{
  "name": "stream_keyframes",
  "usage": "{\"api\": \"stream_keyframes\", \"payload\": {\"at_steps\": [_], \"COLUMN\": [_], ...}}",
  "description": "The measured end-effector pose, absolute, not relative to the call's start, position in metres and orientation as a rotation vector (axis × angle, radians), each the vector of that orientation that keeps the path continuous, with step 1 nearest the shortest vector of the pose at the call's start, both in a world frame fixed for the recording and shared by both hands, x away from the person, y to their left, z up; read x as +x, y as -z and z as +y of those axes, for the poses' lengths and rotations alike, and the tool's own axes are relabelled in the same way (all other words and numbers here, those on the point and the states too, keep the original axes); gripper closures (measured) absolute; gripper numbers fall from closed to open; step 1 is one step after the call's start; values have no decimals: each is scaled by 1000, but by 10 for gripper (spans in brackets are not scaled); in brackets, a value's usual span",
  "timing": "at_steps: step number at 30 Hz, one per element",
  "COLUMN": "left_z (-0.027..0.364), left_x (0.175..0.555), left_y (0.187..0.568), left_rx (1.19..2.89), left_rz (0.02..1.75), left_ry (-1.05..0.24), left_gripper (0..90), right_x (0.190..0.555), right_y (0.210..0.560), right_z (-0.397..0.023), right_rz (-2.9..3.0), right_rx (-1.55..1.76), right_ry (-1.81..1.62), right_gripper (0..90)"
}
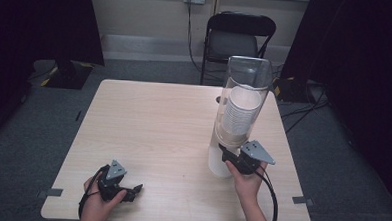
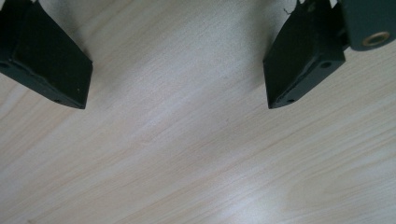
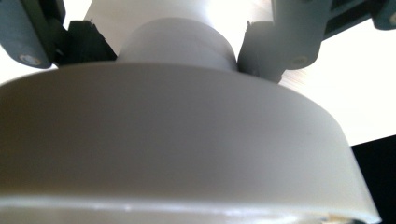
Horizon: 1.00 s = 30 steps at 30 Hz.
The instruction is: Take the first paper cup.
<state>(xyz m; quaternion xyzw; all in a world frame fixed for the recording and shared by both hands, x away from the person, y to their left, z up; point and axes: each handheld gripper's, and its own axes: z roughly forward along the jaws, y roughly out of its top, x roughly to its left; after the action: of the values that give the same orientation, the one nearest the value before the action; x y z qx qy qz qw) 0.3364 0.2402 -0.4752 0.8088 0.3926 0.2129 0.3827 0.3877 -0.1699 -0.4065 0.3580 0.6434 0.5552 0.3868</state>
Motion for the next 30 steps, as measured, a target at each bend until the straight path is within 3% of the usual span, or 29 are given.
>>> {"api": "stream_keyframes", "payload": {"at_steps": [30], "left_z": [240], "left_x": [336], "left_y": [475], "left_rx": [2063], "left_rz": [1001], "left_ry": [-543], "left_gripper": [76], "right_x": [389], "right_y": [409], "right_z": [-171], "right_rz": [1660], "right_rx": [909], "right_ry": [-1409], "right_gripper": [361]}}
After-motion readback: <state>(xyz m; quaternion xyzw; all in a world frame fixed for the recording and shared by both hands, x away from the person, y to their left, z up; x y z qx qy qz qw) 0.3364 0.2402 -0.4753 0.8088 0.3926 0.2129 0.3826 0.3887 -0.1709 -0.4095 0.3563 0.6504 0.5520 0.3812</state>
